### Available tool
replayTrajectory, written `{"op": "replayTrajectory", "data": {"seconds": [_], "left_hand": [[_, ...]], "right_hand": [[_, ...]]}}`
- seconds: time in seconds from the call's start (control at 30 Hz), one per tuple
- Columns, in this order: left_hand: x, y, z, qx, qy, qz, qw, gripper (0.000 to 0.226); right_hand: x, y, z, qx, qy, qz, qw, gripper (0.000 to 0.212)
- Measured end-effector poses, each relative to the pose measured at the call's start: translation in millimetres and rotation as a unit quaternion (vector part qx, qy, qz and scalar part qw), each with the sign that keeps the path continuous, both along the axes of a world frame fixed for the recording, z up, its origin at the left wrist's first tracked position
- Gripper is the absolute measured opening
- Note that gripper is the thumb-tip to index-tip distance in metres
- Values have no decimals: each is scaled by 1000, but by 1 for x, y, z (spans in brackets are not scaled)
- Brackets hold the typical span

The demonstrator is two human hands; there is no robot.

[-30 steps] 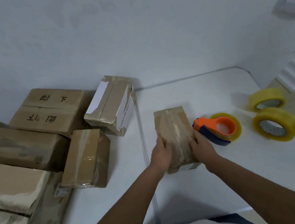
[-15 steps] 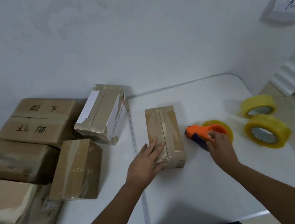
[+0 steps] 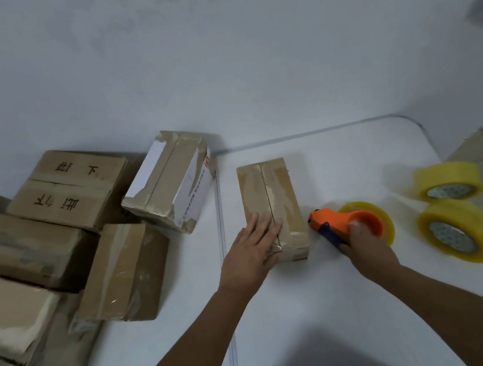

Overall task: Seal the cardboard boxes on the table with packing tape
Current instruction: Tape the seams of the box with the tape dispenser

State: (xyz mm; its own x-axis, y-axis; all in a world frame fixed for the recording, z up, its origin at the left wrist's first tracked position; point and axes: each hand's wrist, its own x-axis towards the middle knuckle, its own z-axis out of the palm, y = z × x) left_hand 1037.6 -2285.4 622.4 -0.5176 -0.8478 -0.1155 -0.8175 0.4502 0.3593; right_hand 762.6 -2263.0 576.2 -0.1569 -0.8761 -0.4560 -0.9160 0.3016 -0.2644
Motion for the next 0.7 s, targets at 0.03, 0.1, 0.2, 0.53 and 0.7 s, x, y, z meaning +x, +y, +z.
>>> {"op": "replayTrajectory", "data": {"seconds": [0.03,0.1,0.2,0.53,0.7], "left_hand": [[1,-2,-1,-6,-6,0,1000,67],[1,-8,0,-4,-13,3,1000,65],[-1,-19,6,14,-12,15,1000,64],[-29,-27,60,122,173,113,971,42],[-46,-24,83,467,362,284,755,38]], "right_hand": [[-1,0,2,-1,0,5,1000,47],[-7,2,7,-21,-2,17,1000,34],[-20,2,27,-70,-11,42,997,18],[-14,19,103,-165,-217,-198,942,47],[3,29,125,-235,-212,-205,926,52]]}}
